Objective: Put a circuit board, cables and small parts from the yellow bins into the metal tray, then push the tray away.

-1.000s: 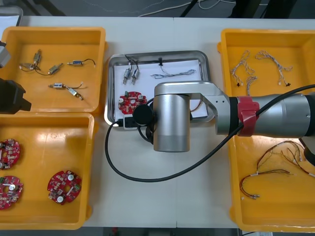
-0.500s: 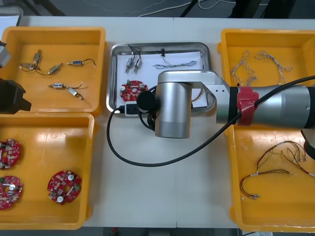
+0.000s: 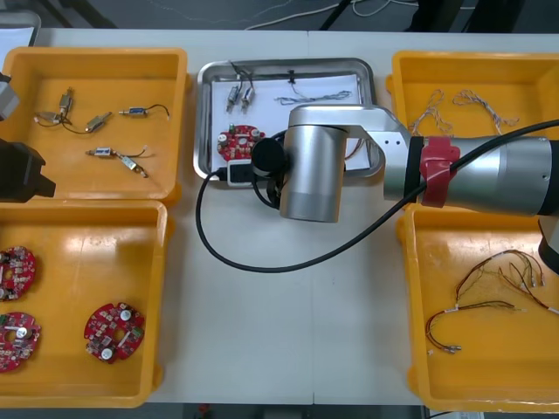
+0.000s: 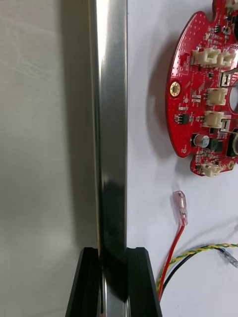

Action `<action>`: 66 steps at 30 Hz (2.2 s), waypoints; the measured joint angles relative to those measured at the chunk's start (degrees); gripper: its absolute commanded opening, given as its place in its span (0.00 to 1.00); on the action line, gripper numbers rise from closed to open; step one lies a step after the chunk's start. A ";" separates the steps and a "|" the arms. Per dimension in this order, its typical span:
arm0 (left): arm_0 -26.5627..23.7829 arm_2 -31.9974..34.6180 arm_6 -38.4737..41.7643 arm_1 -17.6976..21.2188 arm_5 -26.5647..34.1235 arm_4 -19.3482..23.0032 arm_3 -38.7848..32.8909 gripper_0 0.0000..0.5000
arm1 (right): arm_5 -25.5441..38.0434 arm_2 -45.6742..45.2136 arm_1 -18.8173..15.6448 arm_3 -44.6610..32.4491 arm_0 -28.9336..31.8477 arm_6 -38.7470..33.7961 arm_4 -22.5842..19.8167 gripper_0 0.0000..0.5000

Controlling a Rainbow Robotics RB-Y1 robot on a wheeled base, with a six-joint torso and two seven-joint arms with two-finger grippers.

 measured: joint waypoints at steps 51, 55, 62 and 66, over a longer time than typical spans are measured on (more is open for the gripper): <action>0.00 0.00 -0.01 0.00 0.00 0.00 0.00 1.00 | -18.78 0.01 -0.08 11.55 -1.50 3.73 0.00 1.00; 0.00 0.00 -0.01 0.00 0.00 0.00 0.00 1.00 | -18.37 0.01 -0.08 11.54 -1.55 3.74 -0.48 1.00; 0.00 0.00 -0.01 0.00 0.00 0.00 0.00 1.00 | -12.29 -0.38 -0.10 9.92 -2.14 5.18 -2.25 1.00; 0.00 0.00 -0.01 0.00 0.00 0.00 0.00 1.00 | -6.81 -2.15 -0.50 6.58 -2.14 7.32 -2.28 1.00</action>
